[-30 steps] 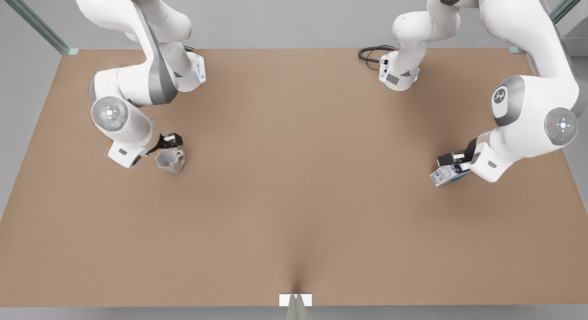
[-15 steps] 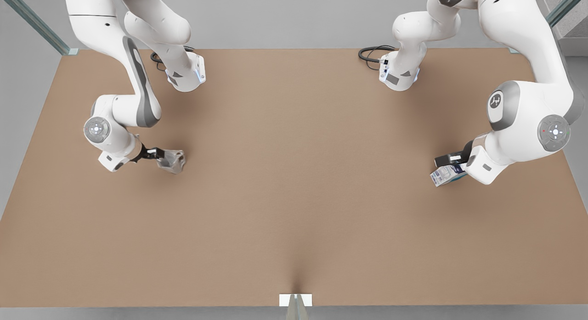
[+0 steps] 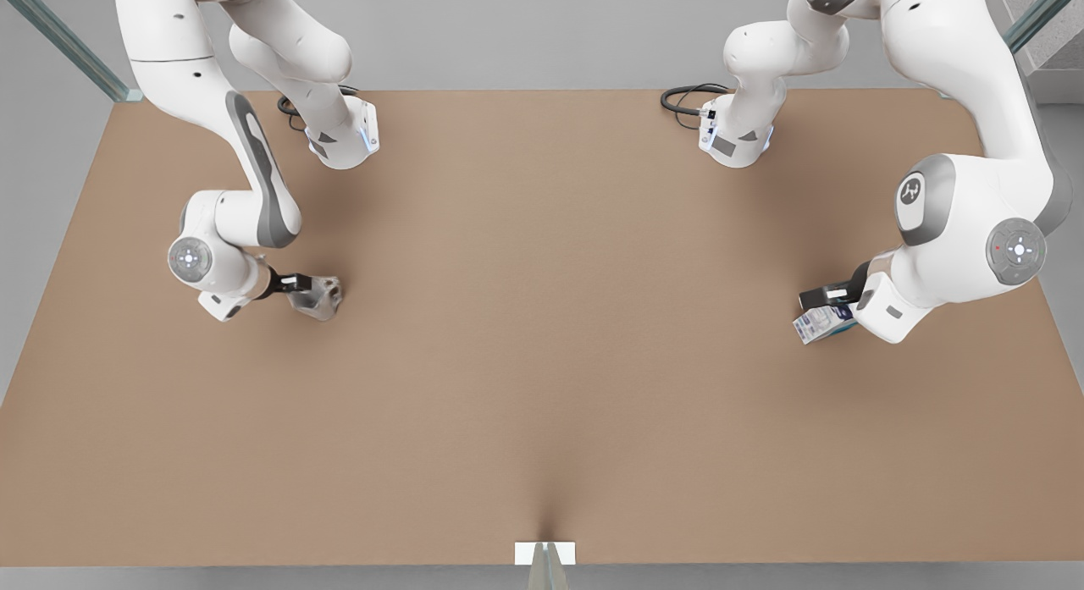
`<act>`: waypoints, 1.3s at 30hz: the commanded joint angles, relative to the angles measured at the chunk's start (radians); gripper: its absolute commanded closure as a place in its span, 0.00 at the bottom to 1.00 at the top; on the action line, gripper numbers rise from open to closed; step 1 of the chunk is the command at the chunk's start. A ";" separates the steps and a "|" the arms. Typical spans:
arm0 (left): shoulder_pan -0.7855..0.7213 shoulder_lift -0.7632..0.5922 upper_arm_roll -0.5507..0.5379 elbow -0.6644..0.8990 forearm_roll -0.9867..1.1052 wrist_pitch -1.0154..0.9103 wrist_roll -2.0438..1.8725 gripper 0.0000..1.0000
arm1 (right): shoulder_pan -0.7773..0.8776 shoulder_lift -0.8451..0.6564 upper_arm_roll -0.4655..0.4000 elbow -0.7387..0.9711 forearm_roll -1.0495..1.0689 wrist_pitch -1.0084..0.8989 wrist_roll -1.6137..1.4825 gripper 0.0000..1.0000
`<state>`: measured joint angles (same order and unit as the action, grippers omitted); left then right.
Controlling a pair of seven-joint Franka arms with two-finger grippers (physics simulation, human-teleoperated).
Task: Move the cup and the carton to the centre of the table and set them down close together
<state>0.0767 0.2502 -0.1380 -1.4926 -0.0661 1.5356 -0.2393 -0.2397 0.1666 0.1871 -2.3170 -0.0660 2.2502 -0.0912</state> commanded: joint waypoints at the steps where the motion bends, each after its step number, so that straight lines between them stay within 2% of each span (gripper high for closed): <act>1: 0.000 0.000 0.000 0.000 0.000 0.001 0.000 0.00 | 0.000 0.001 0.000 -0.002 0.000 0.005 -0.001 0.00; 11: 0.001 0.004 0.000 0.000 0.000 0.000 0.002 0.00 | -0.001 0.070 -0.001 -0.030 0.000 0.078 0.005 0.00; 12: 0.001 0.004 0.000 0.000 0.000 0.000 0.002 0.00 | -0.003 0.089 -0.001 -0.030 0.000 0.081 0.008 0.07; 13: 0.000 0.004 0.000 0.000 0.000 0.000 0.000 0.00 | -0.001 0.091 -0.001 -0.028 0.000 0.081 0.011 0.40; 14: 0.001 0.004 0.000 0.000 0.000 0.000 0.000 0.00 | -0.003 0.096 -0.001 -0.028 -0.001 0.081 0.037 0.67; 15: 0.000 0.004 0.000 0.000 0.000 -0.002 0.002 0.00 | -0.003 0.099 -0.001 -0.027 0.000 0.081 0.059 0.79; 24: 0.001 0.004 -0.008 0.000 0.000 -0.005 0.000 0.00 | 0.002 0.096 0.000 0.016 0.000 0.013 0.057 0.79; 39: 0.001 0.004 -0.008 0.000 0.000 -0.006 0.000 0.00 | 0.008 0.091 0.002 0.022 0.005 0.002 0.054 0.79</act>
<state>0.0782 0.2547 -0.1457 -1.4926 -0.0661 1.5294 -0.2393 -0.2295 0.2576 0.1887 -2.2871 -0.0544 2.2392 -0.0382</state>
